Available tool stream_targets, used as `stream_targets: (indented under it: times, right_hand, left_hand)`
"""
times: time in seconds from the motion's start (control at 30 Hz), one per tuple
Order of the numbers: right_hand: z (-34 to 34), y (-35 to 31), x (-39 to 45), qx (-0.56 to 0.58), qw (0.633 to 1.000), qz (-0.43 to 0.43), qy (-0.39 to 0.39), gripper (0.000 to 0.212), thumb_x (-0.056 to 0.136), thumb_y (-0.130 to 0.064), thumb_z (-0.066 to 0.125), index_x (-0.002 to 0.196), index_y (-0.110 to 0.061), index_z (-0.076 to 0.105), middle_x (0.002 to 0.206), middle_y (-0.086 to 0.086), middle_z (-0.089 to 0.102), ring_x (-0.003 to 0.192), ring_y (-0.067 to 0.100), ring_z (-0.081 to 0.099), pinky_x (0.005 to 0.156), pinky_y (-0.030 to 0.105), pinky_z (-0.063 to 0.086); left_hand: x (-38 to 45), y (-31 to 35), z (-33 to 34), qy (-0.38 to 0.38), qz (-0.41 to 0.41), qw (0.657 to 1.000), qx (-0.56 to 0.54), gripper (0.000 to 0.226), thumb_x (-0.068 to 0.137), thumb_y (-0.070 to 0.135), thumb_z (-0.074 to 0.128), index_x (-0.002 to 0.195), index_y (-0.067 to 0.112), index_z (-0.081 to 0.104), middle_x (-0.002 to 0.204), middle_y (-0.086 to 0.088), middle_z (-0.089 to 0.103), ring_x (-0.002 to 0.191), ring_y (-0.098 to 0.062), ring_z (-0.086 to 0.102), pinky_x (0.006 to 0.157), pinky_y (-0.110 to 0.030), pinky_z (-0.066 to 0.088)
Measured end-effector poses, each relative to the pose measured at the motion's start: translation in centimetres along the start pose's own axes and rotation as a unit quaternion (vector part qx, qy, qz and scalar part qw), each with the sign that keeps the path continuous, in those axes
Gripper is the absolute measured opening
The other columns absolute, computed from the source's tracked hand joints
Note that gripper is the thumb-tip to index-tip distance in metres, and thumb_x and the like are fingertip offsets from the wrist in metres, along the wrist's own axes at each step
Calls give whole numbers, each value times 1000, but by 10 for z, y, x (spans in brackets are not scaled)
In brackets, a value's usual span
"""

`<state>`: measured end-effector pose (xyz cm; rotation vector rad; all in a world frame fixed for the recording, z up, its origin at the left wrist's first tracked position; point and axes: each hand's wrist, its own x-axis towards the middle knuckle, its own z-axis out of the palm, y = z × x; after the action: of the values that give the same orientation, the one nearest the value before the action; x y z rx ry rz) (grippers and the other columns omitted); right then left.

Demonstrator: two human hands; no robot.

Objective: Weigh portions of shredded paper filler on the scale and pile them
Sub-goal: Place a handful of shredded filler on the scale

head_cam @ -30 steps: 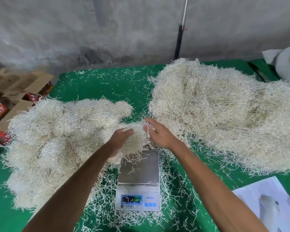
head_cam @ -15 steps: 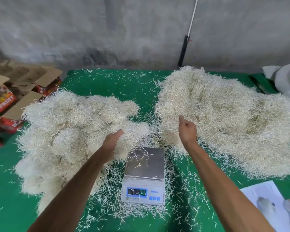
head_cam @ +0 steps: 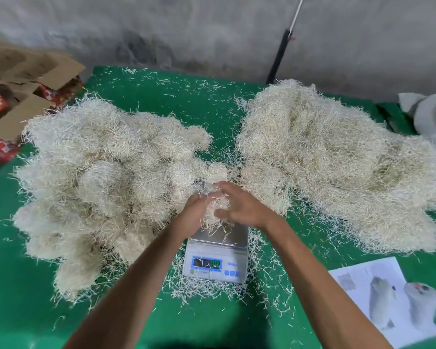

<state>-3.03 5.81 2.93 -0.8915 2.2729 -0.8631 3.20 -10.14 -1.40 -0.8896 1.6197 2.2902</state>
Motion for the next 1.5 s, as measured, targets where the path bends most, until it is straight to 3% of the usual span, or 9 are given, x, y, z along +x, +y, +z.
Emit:
stream_targets:
  times: [0.1,0.17,0.23,0.3,0.37,0.53,0.63,0.83,1.5]
  right_hand:
    - [23,7,2,-129,990,37,42,79,92,-31,76,158,-26,34,159,6,40,141,25,47,118,39,37]
    - [35,8,2,-125,984,61,108,73,94,-31,74,157,-23,38,153,7,50,131,21,56,113,39,44]
    - [44,11,4,-15,982,76,172,67,95,-30,73,153,-21,43,120,7,70,85,6,65,80,30,58]
    - [53,11,6,137,964,83,213,67,95,-33,71,154,-22,42,84,7,70,46,2,45,47,30,49]
    - [60,13,10,144,954,102,241,69,96,-40,70,155,-22,39,75,10,65,41,2,37,45,34,50]
    - [72,31,3,-94,965,180,163,81,93,-69,56,153,-20,33,103,6,67,69,15,67,66,36,60]
    - [74,44,-14,-205,940,170,212,91,88,-91,31,152,-26,34,104,2,64,71,20,68,49,27,49]
    - [69,46,-32,-145,931,153,299,90,90,-91,26,146,-23,46,118,2,68,74,17,70,65,35,61]
    - [76,47,-46,-53,931,178,313,97,88,-90,33,151,-17,38,142,7,60,96,23,73,85,42,59]
  left_hand:
    - [1,-3,-9,-97,-4,993,-62,86,61,62,87,133,24,62,149,-17,49,135,-39,47,110,-57,41]
    - [1,-11,-16,-49,8,997,-66,60,67,70,77,120,42,68,151,-1,46,131,-34,50,95,-56,54]
    - [2,-21,-28,42,12,997,-62,50,75,75,66,118,50,65,141,11,41,122,-29,52,77,-49,61]
    - [3,-35,-40,83,9,994,-67,50,93,66,52,133,37,54,131,8,43,105,-27,59,71,-47,62]
    - [-2,-47,-49,97,11,994,-39,35,101,53,47,124,28,55,121,5,53,96,-22,62,66,-41,62]
    - [-12,-66,-61,97,60,990,85,18,101,31,56,108,17,64,110,-7,68,104,-25,67,69,-32,61]
    - [-16,-72,-67,156,91,973,146,18,98,28,59,101,13,67,100,-12,71,89,-18,68,69,-30,56]
    - [-28,-76,-75,151,105,978,99,19,100,33,59,109,19,67,99,4,74,82,-10,72,58,-18,54]
    - [-38,-89,-60,138,127,981,50,20,102,27,57,112,13,66,101,-6,74,81,-18,71,81,-44,60]
